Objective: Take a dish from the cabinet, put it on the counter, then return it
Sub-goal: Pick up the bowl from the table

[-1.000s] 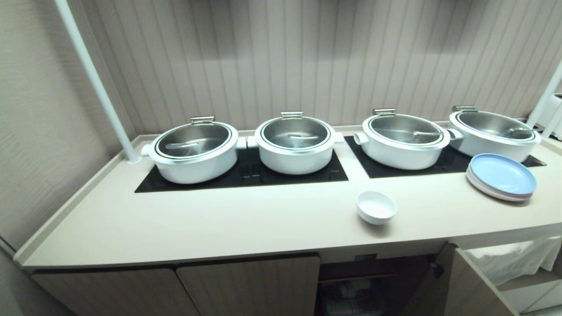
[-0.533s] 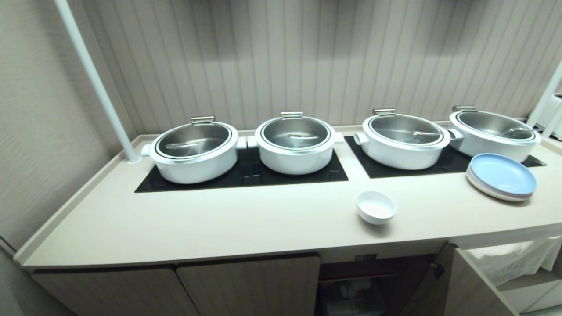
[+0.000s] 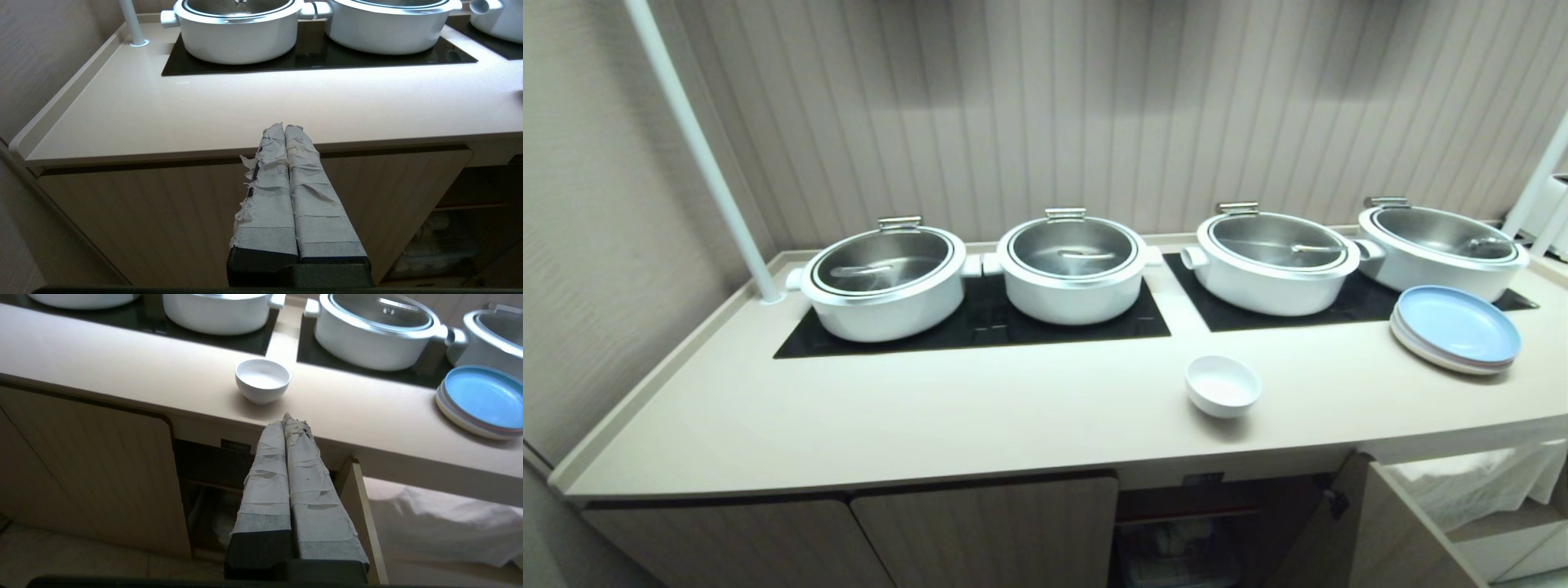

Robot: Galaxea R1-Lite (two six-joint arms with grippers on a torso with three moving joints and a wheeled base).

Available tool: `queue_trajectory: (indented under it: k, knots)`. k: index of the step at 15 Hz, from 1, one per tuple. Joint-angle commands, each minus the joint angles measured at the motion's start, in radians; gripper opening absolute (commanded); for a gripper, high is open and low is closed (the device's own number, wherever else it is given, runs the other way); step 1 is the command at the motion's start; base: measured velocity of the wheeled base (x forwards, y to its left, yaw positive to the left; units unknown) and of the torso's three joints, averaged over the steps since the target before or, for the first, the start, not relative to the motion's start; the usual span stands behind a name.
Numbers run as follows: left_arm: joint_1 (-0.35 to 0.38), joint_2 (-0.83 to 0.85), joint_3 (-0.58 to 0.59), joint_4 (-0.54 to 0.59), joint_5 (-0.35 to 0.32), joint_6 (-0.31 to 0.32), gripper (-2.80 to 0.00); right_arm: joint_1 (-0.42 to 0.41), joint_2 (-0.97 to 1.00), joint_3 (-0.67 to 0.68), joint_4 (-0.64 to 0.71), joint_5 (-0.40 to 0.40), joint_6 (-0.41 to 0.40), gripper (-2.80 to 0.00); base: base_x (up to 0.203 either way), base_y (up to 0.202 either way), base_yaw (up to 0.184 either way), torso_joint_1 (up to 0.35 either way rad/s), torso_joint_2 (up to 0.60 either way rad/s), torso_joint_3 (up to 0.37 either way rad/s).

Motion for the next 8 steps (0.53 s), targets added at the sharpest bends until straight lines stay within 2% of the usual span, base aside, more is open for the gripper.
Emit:
queue_trajectory:
  k: [1, 4, 8]
  knots:
    - [0.0, 0.0, 0.0, -0.001, 0.001, -0.001, -2.8, -0.02, 0.175, -0.032, -0.002, 0.002, -0.001, -2.8, 0.0, 0.0, 0.0, 0.0, 0.0, 0.0]
    - [0.0, 0.0, 0.0, -0.001, 0.001, -0.001, -2.8, -0.035, 0.443, -0.121, -0.004, 0.004, -0.002, -2.8, 0.0, 0.0, 0.0, 0.0, 0.0, 0.0]
    - [0.0, 0.0, 0.0, 0.0, 0.001, -0.001, -2.8, -0.036, 0.785, -0.313, -0.004, 0.006, -0.003, -2.8, 0.0, 0.0, 0.0, 0.0, 0.0, 0.0]
